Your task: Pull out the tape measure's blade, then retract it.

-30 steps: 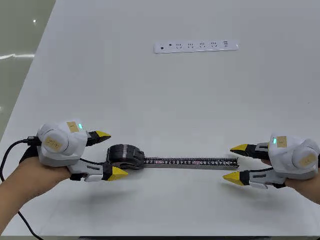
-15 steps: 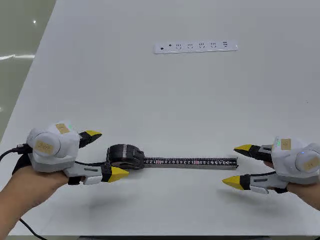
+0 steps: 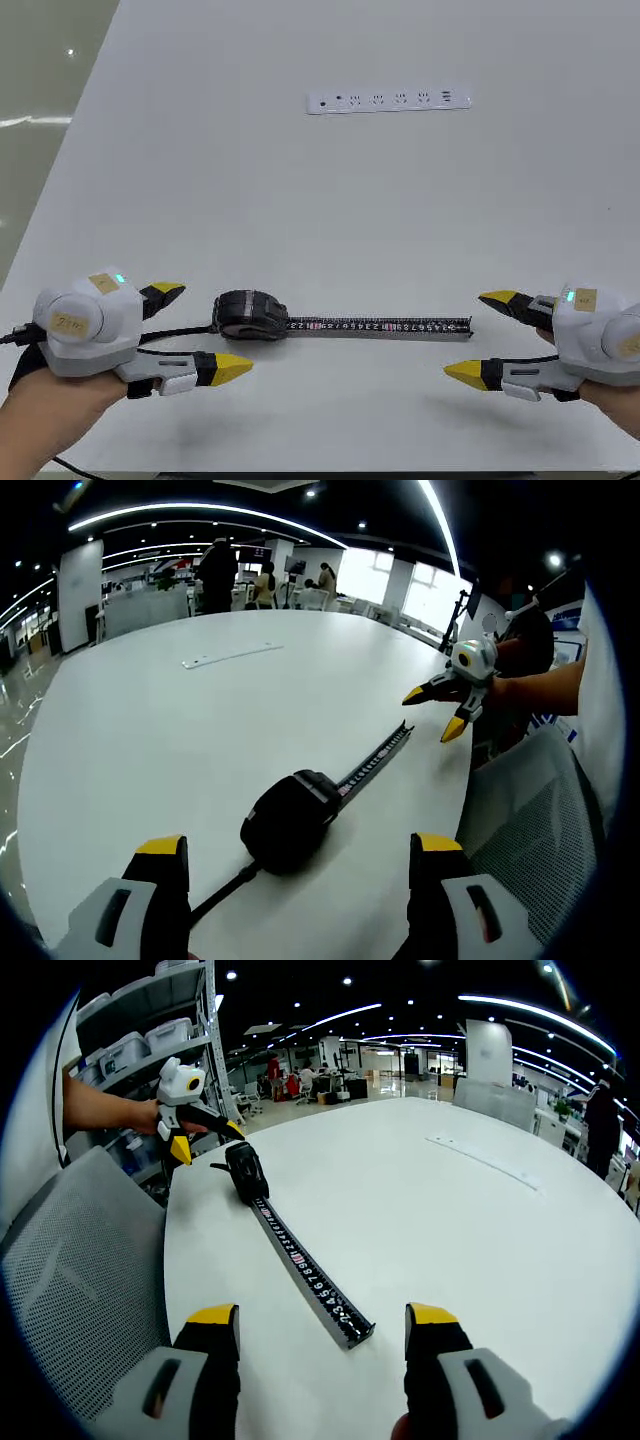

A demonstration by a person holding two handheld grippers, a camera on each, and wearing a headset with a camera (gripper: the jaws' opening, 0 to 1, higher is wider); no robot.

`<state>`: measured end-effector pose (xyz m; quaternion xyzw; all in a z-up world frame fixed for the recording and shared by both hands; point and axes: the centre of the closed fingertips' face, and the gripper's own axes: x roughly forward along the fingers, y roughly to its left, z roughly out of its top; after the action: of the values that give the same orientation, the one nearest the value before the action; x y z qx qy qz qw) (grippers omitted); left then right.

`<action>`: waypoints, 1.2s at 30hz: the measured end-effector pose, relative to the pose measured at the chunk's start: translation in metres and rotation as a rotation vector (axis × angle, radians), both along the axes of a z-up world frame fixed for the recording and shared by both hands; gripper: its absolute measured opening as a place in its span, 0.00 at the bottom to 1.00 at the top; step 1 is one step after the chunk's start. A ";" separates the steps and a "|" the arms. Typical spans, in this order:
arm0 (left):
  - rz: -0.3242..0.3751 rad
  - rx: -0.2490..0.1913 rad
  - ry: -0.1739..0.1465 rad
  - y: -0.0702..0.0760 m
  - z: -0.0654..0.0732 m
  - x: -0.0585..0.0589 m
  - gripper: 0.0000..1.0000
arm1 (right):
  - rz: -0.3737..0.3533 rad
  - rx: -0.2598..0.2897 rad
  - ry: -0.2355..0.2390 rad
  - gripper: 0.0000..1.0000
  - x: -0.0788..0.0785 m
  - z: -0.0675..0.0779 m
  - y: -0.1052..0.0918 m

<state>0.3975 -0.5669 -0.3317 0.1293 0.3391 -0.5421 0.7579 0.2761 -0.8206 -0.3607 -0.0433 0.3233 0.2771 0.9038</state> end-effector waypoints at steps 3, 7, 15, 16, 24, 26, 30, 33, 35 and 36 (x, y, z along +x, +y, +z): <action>0.018 -0.010 0.003 0.002 0.002 -0.003 0.91 | -0.021 0.000 -0.009 0.69 -0.001 0.004 0.000; 0.048 -0.023 0.006 0.006 0.003 -0.006 0.93 | -0.042 -0.001 -0.011 0.72 -0.002 0.006 0.000; 0.083 -0.031 0.028 0.020 0.000 -0.015 0.95 | -0.070 -0.014 0.005 0.77 -0.012 0.010 -0.002; 0.086 -0.028 0.030 0.022 0.000 -0.016 0.95 | -0.072 -0.023 0.004 0.78 -0.015 0.010 -0.002; 0.108 -0.028 0.030 0.037 0.001 -0.022 0.96 | -0.091 -0.030 0.016 0.80 -0.031 0.017 -0.004; 0.110 -0.029 0.028 0.040 0.003 -0.024 0.96 | -0.096 -0.032 0.017 0.81 -0.034 0.018 -0.005; 0.116 -0.028 0.019 0.046 0.008 -0.027 0.96 | -0.106 -0.037 0.016 0.82 -0.039 0.023 -0.008; 0.129 -0.034 0.018 0.051 0.011 -0.028 0.96 | -0.116 -0.044 0.015 0.84 -0.042 0.027 -0.013; 0.134 -0.034 0.015 0.054 0.013 -0.029 0.96 | -0.124 -0.047 0.018 0.85 -0.045 0.030 -0.015; 0.136 -0.032 0.012 0.056 0.014 -0.030 0.96 | -0.126 -0.052 0.016 0.85 -0.046 0.031 -0.017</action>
<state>0.3671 -0.5114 -0.3177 0.0903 0.3429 -0.4955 0.7929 0.2300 -0.8377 -0.3293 -0.0439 0.3398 0.2114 0.9154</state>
